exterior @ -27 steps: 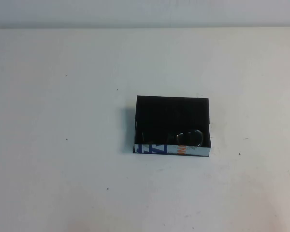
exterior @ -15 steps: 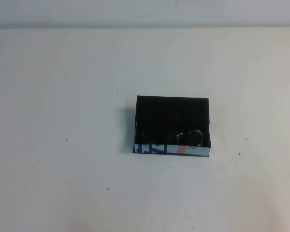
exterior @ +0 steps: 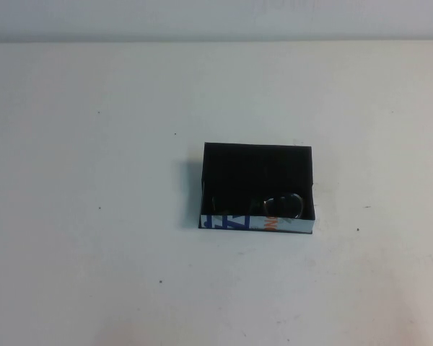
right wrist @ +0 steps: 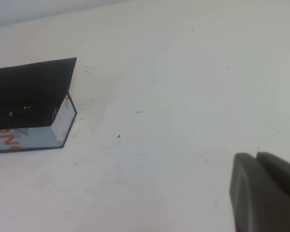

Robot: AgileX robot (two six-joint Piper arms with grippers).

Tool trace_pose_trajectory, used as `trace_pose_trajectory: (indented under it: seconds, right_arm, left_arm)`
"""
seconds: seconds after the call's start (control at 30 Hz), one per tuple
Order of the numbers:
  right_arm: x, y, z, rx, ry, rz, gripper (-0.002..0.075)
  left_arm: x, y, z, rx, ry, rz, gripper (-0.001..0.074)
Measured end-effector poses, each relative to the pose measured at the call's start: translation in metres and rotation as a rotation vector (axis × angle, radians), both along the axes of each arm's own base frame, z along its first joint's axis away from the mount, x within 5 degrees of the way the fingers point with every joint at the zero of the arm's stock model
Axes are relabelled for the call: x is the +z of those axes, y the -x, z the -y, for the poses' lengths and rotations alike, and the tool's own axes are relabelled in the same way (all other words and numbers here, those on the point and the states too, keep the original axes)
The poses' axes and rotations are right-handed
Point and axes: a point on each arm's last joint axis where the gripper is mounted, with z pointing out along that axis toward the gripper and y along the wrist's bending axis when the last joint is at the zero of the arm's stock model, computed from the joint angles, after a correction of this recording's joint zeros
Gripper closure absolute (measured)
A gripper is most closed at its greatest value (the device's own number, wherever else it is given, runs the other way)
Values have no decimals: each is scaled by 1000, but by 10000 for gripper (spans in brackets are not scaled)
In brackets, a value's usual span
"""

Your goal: Take glasses out of glasses case

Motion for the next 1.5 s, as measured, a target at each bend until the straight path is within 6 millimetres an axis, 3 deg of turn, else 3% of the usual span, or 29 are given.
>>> trace_pose_trajectory:
  seconds: [0.37, 0.43, 0.6, 0.7, 0.77, 0.93, 1.03, 1.13, 1.33, 1.5]
  right_arm:
    - [6, 1, -3, 10, -105, -3, 743]
    - [25, 4, -4, 20, -117, 28, 743]
    - [100, 26, -5, 57, -131, 179, 743]
    - [130, 33, -5, 68, -129, 206, 743]
    - [139, 29, -5, 68, -130, 192, 743]
    - [135, -2, -8, 61, -109, 38, 743]
    - [129, -28, -12, 96, -31, -163, 743]
    - [138, -54, -18, 188, 91, -314, 743]
    - [175, -108, -42, 521, 376, -483, 743]
    - [174, -153, -74, 795, 662, -679, 743]
  left_arm:
    - [0, 0, 0, 0, 0, 0, 739]
    - [0, 0, 0, 0, 0, 0, 739]
    - [0, 0, 0, 0, 0, 0, 739]
    - [0, 0, 0, 0, 0, 0, 739]
    - [0, 0, 0, 0, 0, 0, 739]
    - [0, 0, 0, 0, 0, 0, 739]
    - [0, 0, 0, 0, 0, 0, 739]
    - [0, 0, 0, 0, 0, 0, 739]
    - [0, 0, 0, 0, 0, 0, 739]
    - [0, 0, 0, 0, 0, 0, 739]
